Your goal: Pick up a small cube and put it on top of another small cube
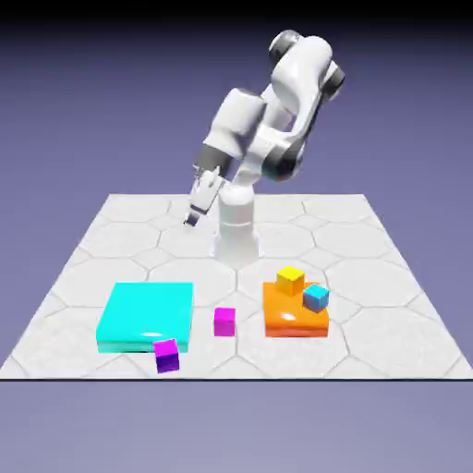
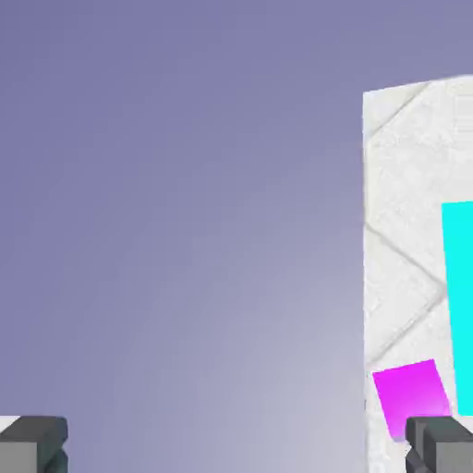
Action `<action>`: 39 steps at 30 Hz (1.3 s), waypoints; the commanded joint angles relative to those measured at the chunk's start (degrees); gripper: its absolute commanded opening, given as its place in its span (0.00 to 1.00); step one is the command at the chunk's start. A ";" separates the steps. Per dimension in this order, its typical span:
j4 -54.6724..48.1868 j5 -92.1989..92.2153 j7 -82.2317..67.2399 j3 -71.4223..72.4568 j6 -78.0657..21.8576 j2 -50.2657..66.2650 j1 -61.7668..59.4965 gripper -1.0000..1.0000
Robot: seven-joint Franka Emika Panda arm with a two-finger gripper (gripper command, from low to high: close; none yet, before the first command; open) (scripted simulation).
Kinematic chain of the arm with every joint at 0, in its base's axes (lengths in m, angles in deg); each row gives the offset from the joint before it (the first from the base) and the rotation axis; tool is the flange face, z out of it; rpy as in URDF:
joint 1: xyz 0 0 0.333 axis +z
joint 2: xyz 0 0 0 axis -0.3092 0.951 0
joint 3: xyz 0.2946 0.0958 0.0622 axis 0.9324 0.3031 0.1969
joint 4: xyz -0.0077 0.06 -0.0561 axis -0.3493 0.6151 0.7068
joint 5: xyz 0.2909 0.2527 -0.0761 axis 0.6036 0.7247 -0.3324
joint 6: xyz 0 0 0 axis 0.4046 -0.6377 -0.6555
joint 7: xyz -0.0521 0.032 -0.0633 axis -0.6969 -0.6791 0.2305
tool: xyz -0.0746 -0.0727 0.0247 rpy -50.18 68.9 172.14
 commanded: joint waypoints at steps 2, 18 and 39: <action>-1.20 1.24 3.69 3.62 -1.37 -0.33 -4.16 0.50; -10.81 11.16 33.15 32.57 -12.31 -2.94 -37.38 0.50; -16.27 17.22 49.40 57.21 -12.22 -5.99 -62.62 0.00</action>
